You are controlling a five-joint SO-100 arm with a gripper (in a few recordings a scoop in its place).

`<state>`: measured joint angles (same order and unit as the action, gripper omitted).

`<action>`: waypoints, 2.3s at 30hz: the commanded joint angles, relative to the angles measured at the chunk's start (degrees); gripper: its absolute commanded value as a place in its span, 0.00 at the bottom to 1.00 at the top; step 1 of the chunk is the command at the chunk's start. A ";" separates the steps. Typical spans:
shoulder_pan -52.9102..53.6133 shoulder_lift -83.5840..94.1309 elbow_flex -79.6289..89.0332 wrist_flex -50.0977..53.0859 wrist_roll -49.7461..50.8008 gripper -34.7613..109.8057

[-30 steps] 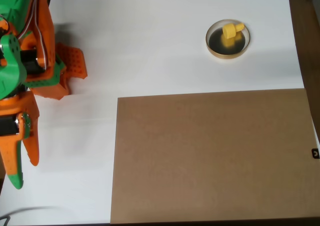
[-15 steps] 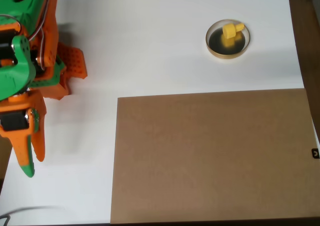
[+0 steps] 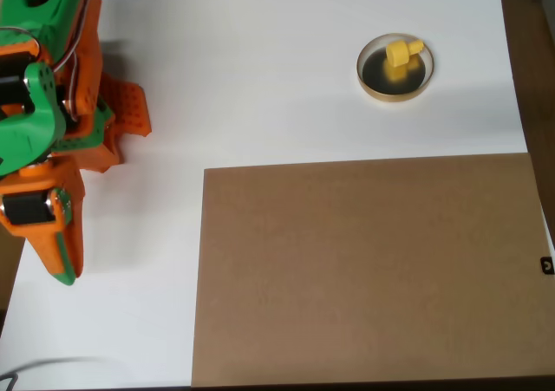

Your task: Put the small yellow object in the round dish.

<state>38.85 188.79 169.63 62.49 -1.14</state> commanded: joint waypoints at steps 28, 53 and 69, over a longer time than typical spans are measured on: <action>3.25 1.85 0.53 -2.02 -0.35 0.24; 3.25 1.85 0.53 -2.02 -0.35 0.24; 3.25 1.85 0.53 -2.02 -0.35 0.24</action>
<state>41.22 188.79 170.68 61.08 -1.23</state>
